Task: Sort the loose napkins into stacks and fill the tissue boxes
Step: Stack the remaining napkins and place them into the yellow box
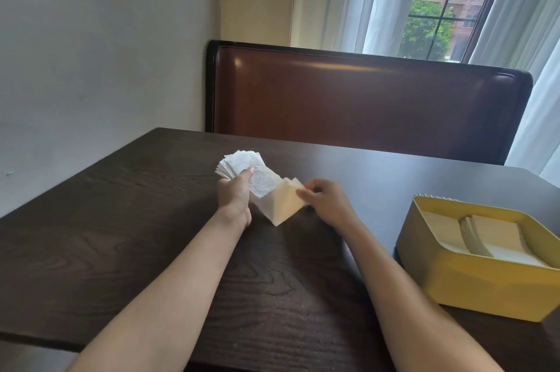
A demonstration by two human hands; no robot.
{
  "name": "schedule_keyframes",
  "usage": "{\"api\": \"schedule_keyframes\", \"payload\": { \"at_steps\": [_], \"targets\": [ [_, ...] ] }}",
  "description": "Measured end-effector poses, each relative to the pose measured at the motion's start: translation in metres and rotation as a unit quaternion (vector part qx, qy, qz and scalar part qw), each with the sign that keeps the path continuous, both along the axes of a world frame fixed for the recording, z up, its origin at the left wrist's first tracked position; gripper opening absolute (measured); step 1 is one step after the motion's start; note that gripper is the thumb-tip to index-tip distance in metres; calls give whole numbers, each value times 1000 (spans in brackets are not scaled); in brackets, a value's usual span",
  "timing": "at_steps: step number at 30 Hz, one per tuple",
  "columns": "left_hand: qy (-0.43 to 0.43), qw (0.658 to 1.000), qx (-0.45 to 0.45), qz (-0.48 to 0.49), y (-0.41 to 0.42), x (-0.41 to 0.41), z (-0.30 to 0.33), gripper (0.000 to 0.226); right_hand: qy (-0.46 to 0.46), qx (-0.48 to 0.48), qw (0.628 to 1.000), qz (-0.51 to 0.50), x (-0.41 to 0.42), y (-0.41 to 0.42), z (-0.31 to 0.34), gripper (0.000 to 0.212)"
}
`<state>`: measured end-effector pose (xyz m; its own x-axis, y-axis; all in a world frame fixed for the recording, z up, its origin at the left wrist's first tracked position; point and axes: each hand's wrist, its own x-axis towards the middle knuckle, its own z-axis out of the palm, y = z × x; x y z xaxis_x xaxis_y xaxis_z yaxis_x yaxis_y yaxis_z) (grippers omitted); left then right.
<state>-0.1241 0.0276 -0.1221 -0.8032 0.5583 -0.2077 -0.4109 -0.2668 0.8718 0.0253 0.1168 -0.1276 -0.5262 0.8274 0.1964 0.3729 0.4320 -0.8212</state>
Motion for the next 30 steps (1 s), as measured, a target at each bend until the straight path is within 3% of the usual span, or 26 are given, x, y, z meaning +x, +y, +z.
{"api": "schedule_keyframes", "payload": {
  "at_steps": [3, 6, 9, 14, 19, 23, 26, 30],
  "targets": [
    [-12, 1000, 11, 10, -1, -2, 0, 8, 206, -85, 975, -5, 5, -8, 15, 9],
    [-16, 1000, 15, 3, -2, -3, 2, 10, 322, -170, 931, 38, 9, -16, 29, 11],
    [13, 998, -14, -67, -3, 5, 3, 7, 370, -221, 897, 99, 10, -22, 37, 15],
    [12, 976, -4, -219, -6, 24, 6, 22, 389, -238, 884, 108, 13, -27, 40, 24],
    [34, 974, -26, -224, -5, 26, 4, 33, 471, -297, 818, 142, 20, -16, 43, 34],
    [38, 962, -20, -269, -10, 28, 8, 46, 383, -231, 891, 78, 15, -20, 41, 26],
    [41, 943, 16, -329, -9, 30, 11, 59, 282, -117, 952, 13, 6, -19, 31, 30],
    [65, 917, 42, -392, -11, 34, 9, 57, 196, -41, 979, -43, 1, -13, 21, 34]
  ]
}}
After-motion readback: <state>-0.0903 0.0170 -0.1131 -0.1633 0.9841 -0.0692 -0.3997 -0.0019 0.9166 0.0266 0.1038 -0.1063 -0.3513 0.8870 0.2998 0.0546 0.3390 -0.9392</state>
